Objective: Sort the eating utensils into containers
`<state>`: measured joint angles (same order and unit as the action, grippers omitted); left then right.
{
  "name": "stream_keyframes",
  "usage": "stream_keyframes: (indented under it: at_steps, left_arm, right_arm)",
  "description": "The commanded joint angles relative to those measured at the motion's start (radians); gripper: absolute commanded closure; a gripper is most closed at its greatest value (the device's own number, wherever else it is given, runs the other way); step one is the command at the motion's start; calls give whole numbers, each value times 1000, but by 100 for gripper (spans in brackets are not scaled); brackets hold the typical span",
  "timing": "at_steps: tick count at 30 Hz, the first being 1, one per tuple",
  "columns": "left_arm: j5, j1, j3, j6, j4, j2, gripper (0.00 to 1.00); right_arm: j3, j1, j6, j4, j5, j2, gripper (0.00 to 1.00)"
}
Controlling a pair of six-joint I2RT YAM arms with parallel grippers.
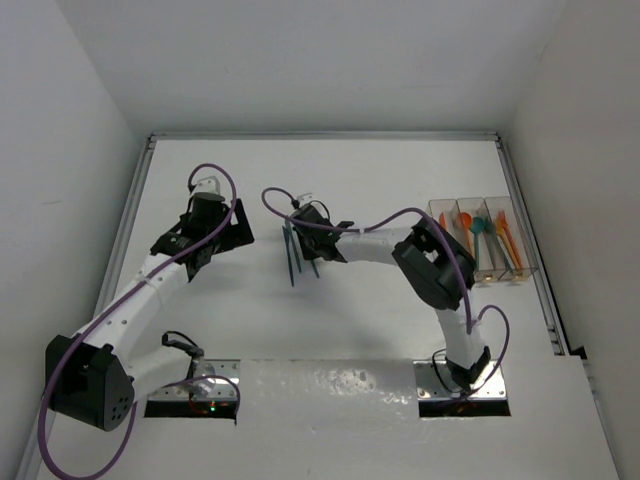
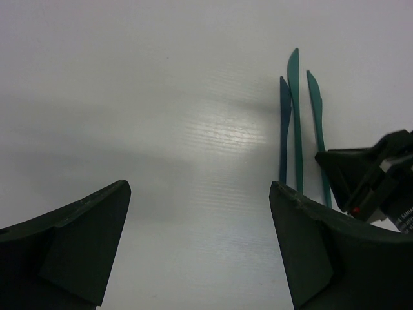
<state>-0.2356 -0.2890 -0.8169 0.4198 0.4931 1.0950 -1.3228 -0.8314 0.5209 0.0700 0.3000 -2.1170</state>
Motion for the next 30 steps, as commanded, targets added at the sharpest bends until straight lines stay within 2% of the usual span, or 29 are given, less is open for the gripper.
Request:
stream_keyframes:
  at_steps: [1, 5, 12, 16, 22, 30]
  left_arm:
    - [15, -1, 5, -6, -41, -4, 13]
    - [27, -2, 5, -9, -42, -3, 13]
    - [39, -2, 5, -10, -42, 2, 13]
    - [42, -2, 7, -12, -41, 2, 13]
    - [44, -1, 5, -12, -42, 2, 13]
    - [36, -2, 7, -13, -39, 2, 13]
  right_arm:
    - [117, -3, 16, 129, -51, 58, 86]
    - [204, 34, -36, 180, -133, 165, 100]
    - [336, 126, -153, 201, -168, 342, 100]
    - [359, 189, -265, 256, -105, 518, 100]
    - [369, 403, -474, 315, -67, 699, 100]
    - [405, 679, -634, 295, -107, 718, 100]
